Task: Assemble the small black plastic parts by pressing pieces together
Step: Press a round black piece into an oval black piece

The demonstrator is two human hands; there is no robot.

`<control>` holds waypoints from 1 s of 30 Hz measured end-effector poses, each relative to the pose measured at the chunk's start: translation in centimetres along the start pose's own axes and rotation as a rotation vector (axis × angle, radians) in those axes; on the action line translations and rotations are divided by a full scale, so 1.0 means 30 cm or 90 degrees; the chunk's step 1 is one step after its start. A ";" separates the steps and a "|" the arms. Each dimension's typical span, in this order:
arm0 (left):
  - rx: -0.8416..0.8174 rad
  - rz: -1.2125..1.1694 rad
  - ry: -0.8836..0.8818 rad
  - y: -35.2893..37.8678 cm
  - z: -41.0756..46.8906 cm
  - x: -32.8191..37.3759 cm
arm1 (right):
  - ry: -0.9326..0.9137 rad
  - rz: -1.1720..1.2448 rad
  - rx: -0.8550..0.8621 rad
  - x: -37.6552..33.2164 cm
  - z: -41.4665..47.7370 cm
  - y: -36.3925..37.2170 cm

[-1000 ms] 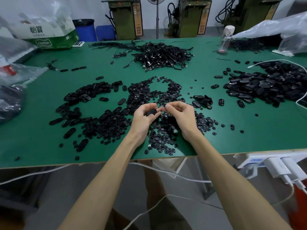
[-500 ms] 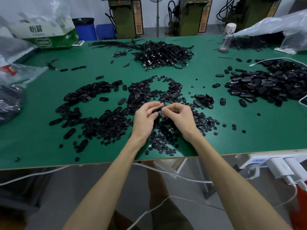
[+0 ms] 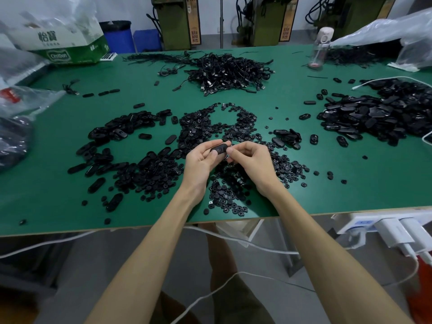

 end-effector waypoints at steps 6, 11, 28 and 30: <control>-0.011 0.006 -0.004 0.002 -0.002 0.001 | 0.006 -0.001 0.003 -0.004 -0.003 -0.002; -0.007 0.053 0.038 0.001 -0.007 0.025 | 0.005 0.001 -0.004 -0.007 -0.005 0.002; 0.064 0.035 0.055 -0.034 -0.007 0.017 | -0.022 0.082 -0.019 -0.002 -0.001 -0.006; 0.075 0.002 0.052 -0.038 -0.010 0.017 | -0.020 0.078 -0.023 0.001 0.000 -0.002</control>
Point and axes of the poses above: each hand's wrist, its own z-axis towards the middle knuckle, its own y-axis out of the palm, x = y × z, the point moved 8 cm from there along z, towards the middle knuckle, and after that the axes turned 4 degrees about -x, right-handed, at the moved point
